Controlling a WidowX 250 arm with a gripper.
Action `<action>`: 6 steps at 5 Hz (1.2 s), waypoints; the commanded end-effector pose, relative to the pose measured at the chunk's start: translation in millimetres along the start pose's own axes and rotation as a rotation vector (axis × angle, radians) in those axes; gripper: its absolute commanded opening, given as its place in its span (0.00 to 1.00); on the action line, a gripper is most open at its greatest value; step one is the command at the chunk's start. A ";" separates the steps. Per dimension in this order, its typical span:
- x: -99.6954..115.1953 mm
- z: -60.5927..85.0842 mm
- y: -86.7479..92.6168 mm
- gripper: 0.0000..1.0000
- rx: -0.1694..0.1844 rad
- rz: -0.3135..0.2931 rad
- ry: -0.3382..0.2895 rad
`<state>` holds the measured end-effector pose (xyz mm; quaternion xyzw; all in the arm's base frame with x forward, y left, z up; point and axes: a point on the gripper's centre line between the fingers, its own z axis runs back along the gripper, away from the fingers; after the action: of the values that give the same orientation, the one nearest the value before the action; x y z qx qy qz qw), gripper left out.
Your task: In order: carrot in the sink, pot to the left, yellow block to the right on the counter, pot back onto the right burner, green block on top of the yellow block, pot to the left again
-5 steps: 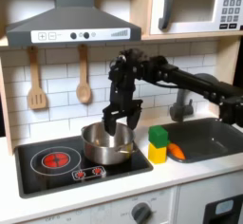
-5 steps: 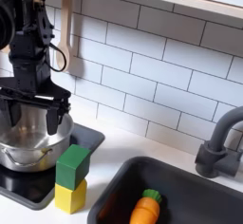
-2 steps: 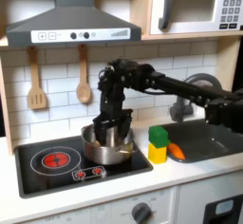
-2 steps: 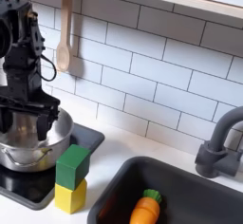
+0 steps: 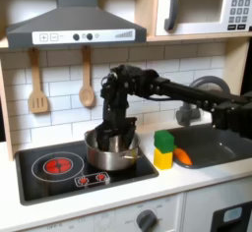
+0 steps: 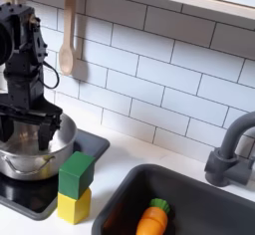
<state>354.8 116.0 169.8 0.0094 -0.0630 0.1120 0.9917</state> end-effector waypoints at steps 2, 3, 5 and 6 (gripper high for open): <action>-8.3 -16.6 3.6 1.00 0.005 -0.006 0.034; -4.0 -10.3 11.5 1.00 0.012 0.019 0.023; 8.1 -4.4 33.6 1.00 0.030 0.089 0.008; 9.1 -4.5 39.0 1.00 0.033 0.102 0.016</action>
<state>355.4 158.1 167.1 0.0231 -0.0551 0.1652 0.9844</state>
